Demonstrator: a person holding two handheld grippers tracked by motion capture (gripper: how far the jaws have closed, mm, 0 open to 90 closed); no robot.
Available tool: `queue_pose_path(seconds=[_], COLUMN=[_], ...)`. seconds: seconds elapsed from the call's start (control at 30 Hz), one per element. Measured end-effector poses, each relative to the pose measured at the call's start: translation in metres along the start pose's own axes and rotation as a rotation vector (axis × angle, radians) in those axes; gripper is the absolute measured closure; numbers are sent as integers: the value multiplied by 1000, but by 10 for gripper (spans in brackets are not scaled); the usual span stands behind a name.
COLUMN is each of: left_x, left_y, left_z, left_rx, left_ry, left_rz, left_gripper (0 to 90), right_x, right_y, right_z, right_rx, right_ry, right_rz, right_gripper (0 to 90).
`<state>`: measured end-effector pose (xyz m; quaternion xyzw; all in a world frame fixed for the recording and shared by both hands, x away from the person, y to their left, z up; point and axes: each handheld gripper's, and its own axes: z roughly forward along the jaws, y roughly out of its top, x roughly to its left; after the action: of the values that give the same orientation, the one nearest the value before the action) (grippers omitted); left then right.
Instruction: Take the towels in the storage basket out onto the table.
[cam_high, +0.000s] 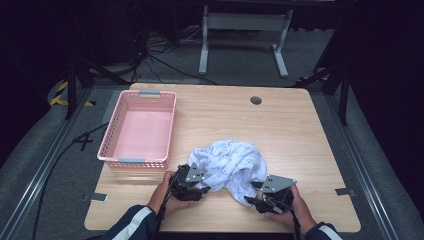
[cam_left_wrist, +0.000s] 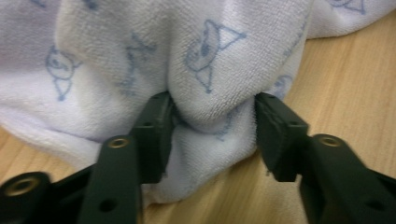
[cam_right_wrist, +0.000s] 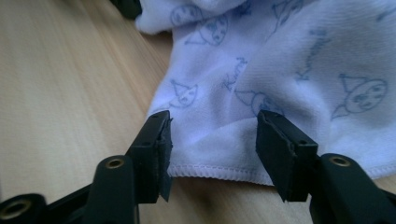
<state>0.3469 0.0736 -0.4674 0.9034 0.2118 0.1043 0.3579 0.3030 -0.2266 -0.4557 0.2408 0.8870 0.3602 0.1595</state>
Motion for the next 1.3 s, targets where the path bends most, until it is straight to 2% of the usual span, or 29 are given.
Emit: queue_pose_path(seconds=[0.03,0.07,0.1,0.13,0.23,0.3,0.33,0.4,0.43,0.5,0.53,0.57,0.63,0.67,0.73,0.77,0.8,0.9,0.93,0.97,1.03,1.07,1.1,1.13,1.17,1.23,1.3], left_x=[1,2,2,2,2,2,2,3,3,4,4,5,6,6,7,8,7,5,5,5,3,1,0,0,0,0,0], left_y=[1,1,1,1,2,4,5,7,7,8,8,8,9,8,9,8,8,9,10,11,10,10,10,10,9,10,11], left_z=[0,0,-1,-2,-7,-15,-20,-33,-38,-48,-48,-53,-58,-61,-63,-62,-61,-58,-55,-52,-46,-44,-43,-43,-42,-40,-34], left_rx=[-3,-2,2,-3,-3,-24,-55,-107,-126,-157,-157,-174,-182,-201,-190,-196,-200,-205,-190,-177,-168,-160,-147,-149,-162,-175,-169], left_ry=[7,7,6,12,18,19,31,39,43,56,56,57,73,66,76,67,54,83,83,77,56,50,65,60,37,43,9], left_rz=[8,5,8,16,24,13,20,0,-8,-13,-13,-20,-11,-27,-16,-23,-38,-36,-35,-28,-19,-17,-4,-9,-19,-20,-30], left_gripper=[601,636,708,708,758,773,776,781,783,784,785,785,786,787,789,789,788,763,736,680,655,643,616,558,552,504,454], right_x=[0,0,-1,-1,-7,-15,-20,-31,-37,-45,-48,-48,-59,-62,-64,-66,-68,-72,-73,-76,-80,-83,-84,-85,-85,-81,-74], right_y=[-1,-1,-1,-1,-3,-6,-6,-9,-11,-14,-16,-16,-20,-21,-22,-24,-25,-27,-27,-27,-29,-31,-32,-33,-33,-31,-25], right_z=[3,4,5,5,-2,-11,-17,-32,-41,-54,-60,-60,-77,-82,-85,-87,-89,-83,-80,-73,-63,-57,-55,-53,-53,-60,-68], right_rx=[8,17,18,18,33,7,-10,-57,-84,-120,-137,-137,-194,-212,-217,-219,-225,-210,-200,-178,-125,-98,-86,-74,-71,-111,-160], right_ry=[6,-9,-23,-23,-73,-114,-130,-188,-209,-252,-280,-280,-333,-340,-345,-368,-368,-374,-370,-361,-371,-360,-356,-372,-370,-351,-307], right_rz=[-4,-22,-23,-23,-45,-26,-7,27,61,96,105,105,153,169,181,187,192,209,219,235,235,244,247,255,260,237,230], right_gripper=[536,565,663,663,837,850,852,854,856,857,858,858,860,860,860,860,860,860,860,858,838,822,792,696,665,639,641])
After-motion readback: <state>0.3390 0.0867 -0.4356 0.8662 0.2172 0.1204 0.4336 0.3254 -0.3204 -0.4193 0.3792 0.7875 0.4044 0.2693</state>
